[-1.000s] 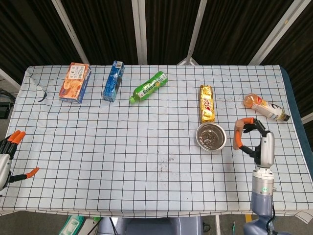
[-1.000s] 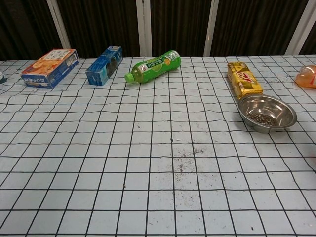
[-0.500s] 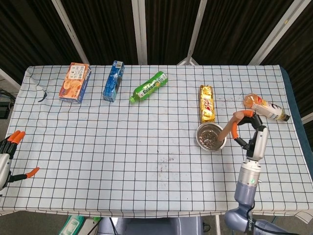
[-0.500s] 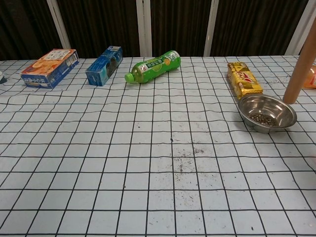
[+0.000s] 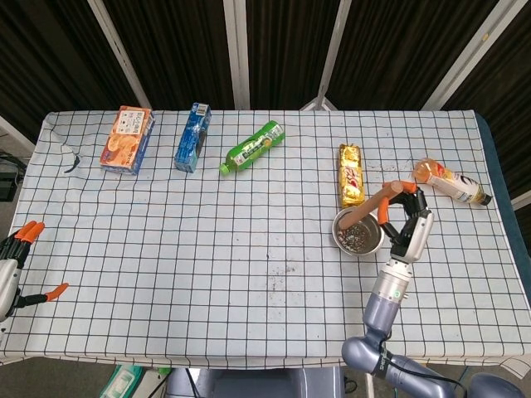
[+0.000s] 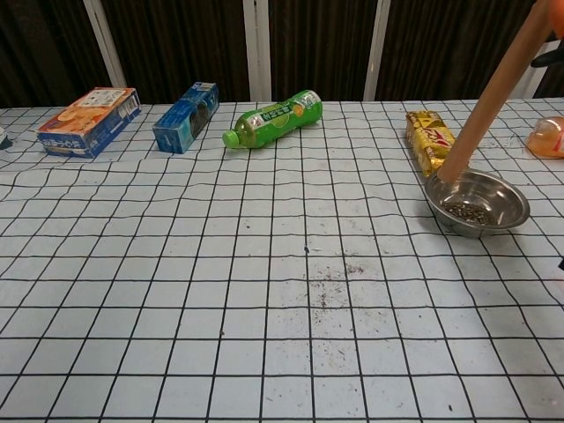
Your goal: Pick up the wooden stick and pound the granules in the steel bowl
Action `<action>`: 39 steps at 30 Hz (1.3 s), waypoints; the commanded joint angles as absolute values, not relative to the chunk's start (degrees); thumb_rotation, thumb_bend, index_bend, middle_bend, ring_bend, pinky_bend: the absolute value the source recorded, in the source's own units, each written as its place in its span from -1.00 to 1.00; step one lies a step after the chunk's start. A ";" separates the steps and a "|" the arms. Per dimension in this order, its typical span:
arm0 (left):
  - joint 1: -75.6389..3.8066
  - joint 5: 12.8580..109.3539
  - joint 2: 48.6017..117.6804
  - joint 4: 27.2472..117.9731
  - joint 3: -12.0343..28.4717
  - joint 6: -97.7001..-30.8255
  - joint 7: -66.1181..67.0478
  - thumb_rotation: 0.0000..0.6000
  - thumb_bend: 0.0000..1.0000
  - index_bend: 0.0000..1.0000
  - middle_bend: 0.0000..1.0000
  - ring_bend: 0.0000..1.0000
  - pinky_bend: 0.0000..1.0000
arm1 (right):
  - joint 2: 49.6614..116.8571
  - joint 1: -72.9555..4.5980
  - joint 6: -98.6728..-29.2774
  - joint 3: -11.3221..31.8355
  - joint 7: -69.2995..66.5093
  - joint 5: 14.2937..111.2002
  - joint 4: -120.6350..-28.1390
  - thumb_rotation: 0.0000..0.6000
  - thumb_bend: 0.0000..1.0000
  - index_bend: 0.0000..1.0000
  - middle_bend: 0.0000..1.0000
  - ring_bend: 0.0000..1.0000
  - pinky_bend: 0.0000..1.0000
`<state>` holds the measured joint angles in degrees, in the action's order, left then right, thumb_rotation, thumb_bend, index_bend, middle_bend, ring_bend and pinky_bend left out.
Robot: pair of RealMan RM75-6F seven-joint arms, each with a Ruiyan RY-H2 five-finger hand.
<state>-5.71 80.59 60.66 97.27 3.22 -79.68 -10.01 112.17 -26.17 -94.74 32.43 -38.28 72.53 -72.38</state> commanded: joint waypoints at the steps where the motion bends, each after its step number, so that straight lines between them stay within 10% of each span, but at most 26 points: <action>1: -5.74 80.59 60.63 97.27 3.19 -79.57 -10.08 1.00 -0.93 -1.00 -1.00 -1.00 -1.00 | 113.20 -26.74 -94.21 32.67 -39.39 72.22 -69.96 1.00 0.17 0.45 0.26 0.11 0.10; 39: -5.97 80.36 60.70 97.79 3.44 -79.44 -9.93 1.00 -0.93 -1.00 -1.00 -1.00 -1.00 | 119.70 -26.31 -94.86 29.26 -45.12 73.88 -53.35 1.00 0.17 0.46 0.26 0.11 0.10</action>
<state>-5.97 80.35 60.71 97.79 3.44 -79.44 -9.93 119.67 -26.37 -94.90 29.32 -45.14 73.90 -53.41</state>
